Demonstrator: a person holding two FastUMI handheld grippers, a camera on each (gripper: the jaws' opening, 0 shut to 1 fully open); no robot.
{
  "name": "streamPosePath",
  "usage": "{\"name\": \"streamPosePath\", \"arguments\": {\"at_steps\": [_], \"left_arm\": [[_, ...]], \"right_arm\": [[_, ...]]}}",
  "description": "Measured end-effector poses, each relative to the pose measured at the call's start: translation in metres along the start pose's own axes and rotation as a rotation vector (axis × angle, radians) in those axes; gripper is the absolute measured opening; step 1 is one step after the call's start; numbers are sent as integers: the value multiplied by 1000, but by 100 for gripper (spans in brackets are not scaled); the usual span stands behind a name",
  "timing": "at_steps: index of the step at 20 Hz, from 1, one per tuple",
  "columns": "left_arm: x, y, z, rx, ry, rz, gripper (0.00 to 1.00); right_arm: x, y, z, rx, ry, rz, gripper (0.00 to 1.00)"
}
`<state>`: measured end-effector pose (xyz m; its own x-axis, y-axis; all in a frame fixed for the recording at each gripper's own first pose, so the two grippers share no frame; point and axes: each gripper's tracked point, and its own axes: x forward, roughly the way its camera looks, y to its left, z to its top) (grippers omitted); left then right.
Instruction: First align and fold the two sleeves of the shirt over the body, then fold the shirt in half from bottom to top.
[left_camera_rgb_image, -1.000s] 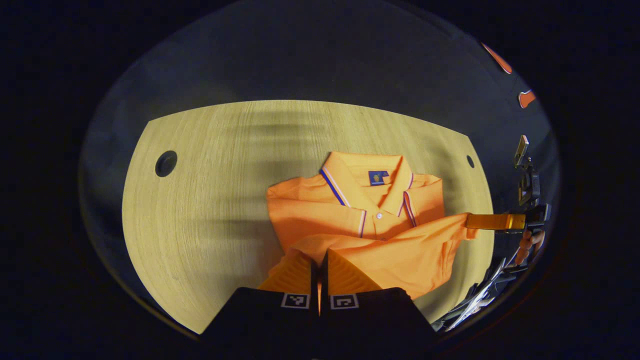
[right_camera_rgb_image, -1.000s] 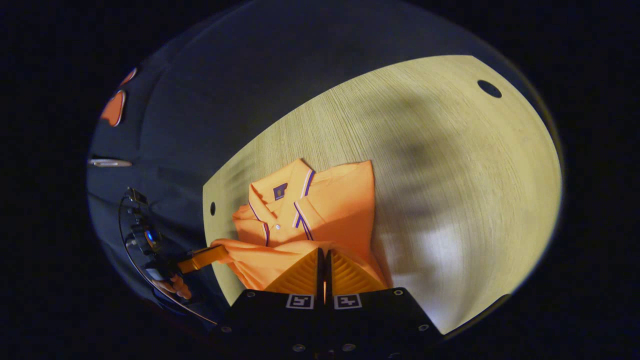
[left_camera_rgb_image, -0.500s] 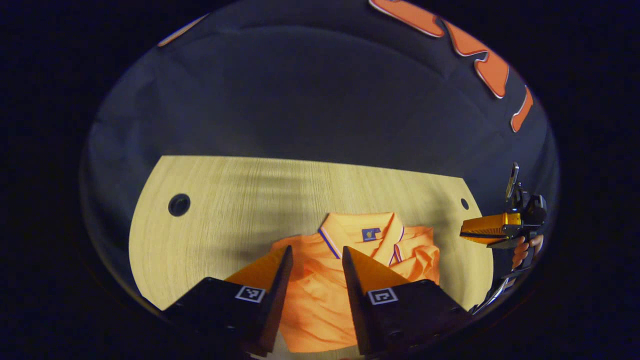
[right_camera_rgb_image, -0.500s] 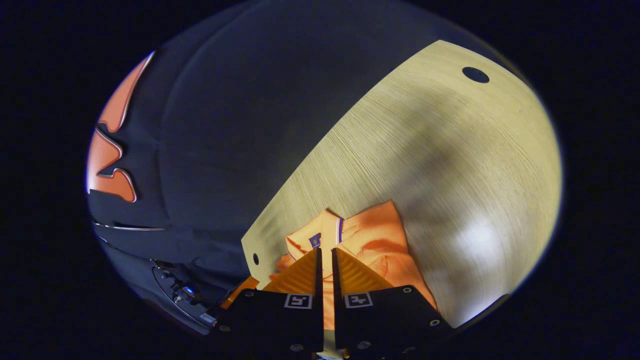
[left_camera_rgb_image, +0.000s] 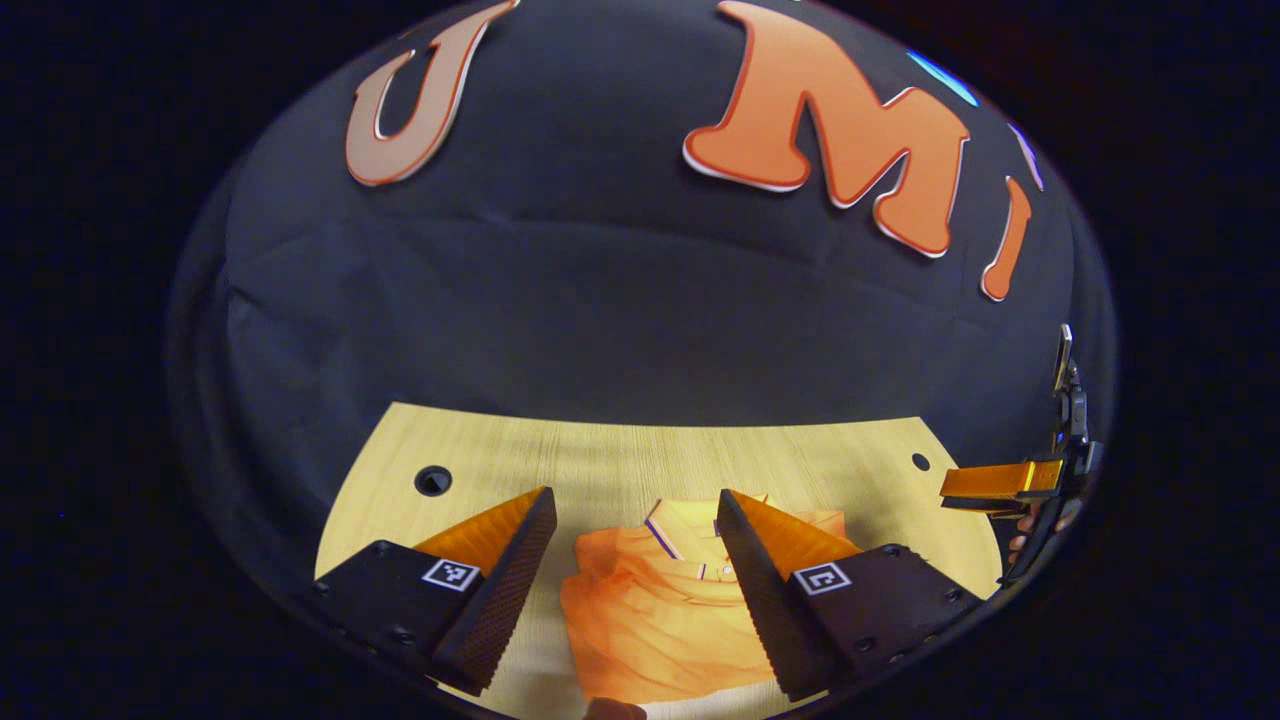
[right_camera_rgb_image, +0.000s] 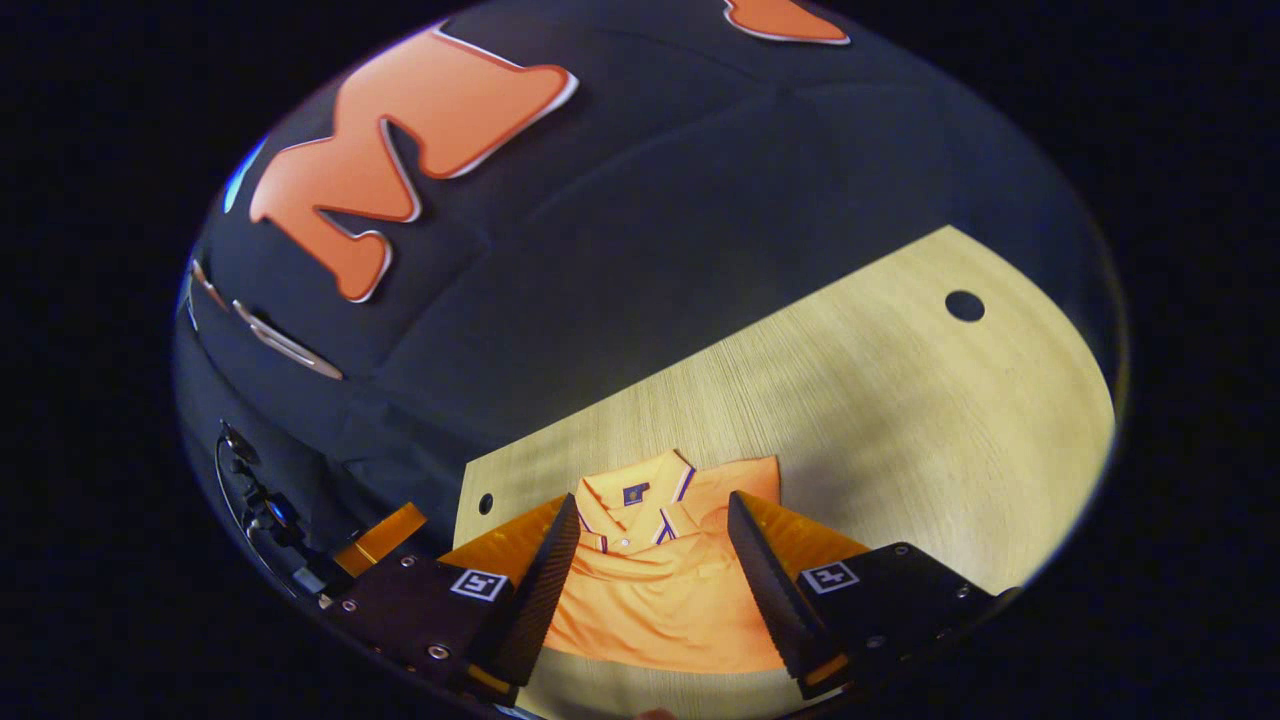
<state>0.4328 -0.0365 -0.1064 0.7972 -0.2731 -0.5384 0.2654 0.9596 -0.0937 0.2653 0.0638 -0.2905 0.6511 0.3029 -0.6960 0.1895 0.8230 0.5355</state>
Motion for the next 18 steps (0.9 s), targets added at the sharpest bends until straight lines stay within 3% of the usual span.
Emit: {"name": "streamPosePath", "arguments": {"at_steps": [8,14,18], "left_arm": [[-110,-45,26,82,-256,17,99],[-178,-65,44,64,-423,26,98],[-215,-70,34,65,-493,59,98]], "right_arm": [[-98,35,36,-231,-312,13,96],[-159,62,35,-446,-499,-14,97],[-193,85,24,-534,-625,7,97]]}}
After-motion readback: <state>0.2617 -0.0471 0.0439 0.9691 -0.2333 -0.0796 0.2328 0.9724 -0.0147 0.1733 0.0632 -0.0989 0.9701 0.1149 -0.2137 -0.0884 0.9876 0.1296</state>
